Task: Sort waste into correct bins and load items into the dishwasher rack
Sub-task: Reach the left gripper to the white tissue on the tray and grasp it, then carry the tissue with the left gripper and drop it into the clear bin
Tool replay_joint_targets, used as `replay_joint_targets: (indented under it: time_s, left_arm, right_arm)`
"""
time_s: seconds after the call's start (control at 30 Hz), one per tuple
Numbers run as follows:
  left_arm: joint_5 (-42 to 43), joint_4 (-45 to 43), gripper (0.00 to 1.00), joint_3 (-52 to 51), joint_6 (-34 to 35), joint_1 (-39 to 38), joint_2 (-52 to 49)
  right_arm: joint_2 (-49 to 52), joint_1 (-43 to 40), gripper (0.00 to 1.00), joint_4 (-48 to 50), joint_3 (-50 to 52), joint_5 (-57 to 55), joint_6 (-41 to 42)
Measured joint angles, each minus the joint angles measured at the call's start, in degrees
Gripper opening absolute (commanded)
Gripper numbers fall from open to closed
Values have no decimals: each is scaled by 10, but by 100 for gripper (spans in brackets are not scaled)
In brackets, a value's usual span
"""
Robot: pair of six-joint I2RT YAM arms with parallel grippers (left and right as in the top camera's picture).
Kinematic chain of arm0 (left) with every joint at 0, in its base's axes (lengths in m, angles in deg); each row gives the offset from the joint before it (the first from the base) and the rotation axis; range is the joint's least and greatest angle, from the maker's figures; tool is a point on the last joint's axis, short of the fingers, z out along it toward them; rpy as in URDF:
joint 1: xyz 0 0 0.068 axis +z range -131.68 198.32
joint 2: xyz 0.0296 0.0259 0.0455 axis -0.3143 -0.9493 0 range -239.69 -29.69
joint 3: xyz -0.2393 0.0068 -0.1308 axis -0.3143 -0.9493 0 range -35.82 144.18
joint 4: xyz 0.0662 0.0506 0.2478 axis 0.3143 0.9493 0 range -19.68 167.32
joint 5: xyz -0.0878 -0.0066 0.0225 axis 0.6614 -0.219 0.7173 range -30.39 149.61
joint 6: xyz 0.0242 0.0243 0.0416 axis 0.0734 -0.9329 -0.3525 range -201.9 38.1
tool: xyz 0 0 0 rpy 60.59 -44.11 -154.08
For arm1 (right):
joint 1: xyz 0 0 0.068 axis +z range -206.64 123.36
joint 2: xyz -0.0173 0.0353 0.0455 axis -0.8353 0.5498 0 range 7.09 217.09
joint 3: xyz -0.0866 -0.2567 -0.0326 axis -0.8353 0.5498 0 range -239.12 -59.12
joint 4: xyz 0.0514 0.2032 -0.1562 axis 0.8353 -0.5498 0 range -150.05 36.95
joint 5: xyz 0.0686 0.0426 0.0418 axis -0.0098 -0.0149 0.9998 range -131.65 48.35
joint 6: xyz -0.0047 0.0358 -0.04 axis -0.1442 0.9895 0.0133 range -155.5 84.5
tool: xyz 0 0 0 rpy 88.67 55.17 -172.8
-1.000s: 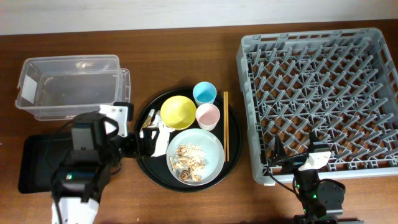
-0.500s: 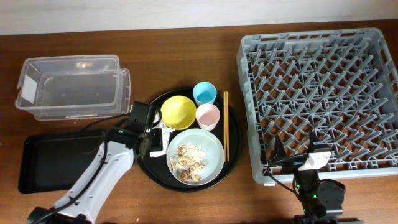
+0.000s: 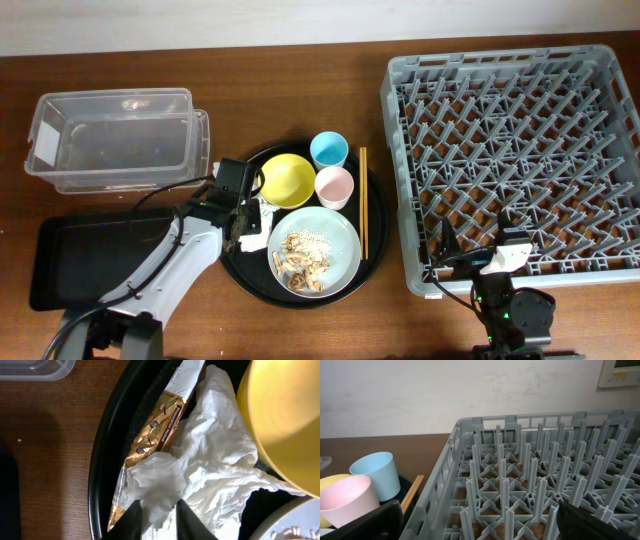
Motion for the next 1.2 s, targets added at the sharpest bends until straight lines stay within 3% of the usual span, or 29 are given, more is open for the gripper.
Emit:
replay_joint_targets:
  time_s: [0.07,0.33,0.7,0.8,0.93,1.1,1.2]
  left_arm:
    - [0,0,1,0,2,0,0]
    - [3,15,1,0,0,0,4]
    - [29,49,1,5,0,0,255]
    - [-42,-1,1,5,1,-1,296]
    - [-186,-134,1,9,0,1,296]
    - [-245,-336,1,12,-11,75,171]
    - [-252,-389,1,12,-15,137,85]
  right_arm:
    - [0,0,99,0,0,0,0]
    - [0,0,99,0,0,0,0]
    - [0,0,99,0,0,0,0]
    - [0,0,99,0,0,0,0]
    - [0,0,99,0,0,0,0]
    - [-1,0,99,0,0,0,0]
    - [0,0,99,0,0,0,0]
